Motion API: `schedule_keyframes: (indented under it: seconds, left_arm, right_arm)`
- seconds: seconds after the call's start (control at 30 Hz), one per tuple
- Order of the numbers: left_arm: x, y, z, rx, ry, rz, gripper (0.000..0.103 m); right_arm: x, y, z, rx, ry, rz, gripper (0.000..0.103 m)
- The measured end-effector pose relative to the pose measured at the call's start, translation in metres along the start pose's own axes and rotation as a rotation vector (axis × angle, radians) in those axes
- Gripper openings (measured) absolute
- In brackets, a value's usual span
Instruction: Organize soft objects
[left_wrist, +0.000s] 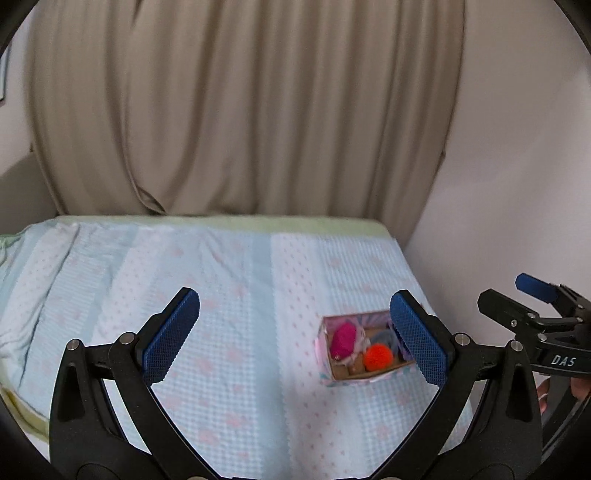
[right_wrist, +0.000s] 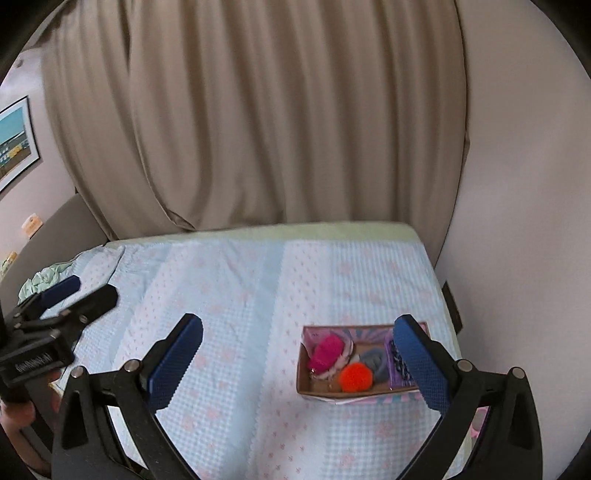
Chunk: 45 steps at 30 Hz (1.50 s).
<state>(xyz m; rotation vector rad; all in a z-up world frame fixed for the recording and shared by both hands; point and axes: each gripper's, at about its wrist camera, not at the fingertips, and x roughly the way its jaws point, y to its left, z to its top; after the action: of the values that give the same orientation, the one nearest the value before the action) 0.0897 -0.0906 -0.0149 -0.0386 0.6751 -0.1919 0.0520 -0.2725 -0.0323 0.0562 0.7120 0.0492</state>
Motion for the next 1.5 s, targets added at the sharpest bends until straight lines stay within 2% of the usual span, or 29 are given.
schedule_keyframes:
  seconds: [0.17, 0.4, 0.57, 0.9, 1.5]
  left_arm:
    - [-0.045, 0.031, -0.008, -0.014, -0.076, 0.036, 0.103]
    - [-0.072, 0.052, -0.028, -0.017, -0.112, 0.083, 0.103]
    - [-0.079, 0.056, -0.036, -0.003, -0.109, 0.102, 0.103]
    - [-0.087, 0.049, -0.043, 0.026, -0.123, 0.09, 0.103]
    - [-0.098, 0.039, -0.044, 0.041, -0.139, 0.074, 0.103]
  right_arm:
    - [-0.021, 0.024, -0.006, -0.009, -0.058, -0.004, 0.103]
    - [-0.037, 0.045, -0.019, -0.041, -0.107, -0.042, 0.103]
    - [-0.044, 0.05, -0.022, -0.037, -0.111, -0.06, 0.103]
    - [-0.056, 0.054, -0.026, -0.036, -0.14, -0.108, 0.103]
    - [-0.066, 0.051, -0.028, -0.031, -0.146, -0.115, 0.103]
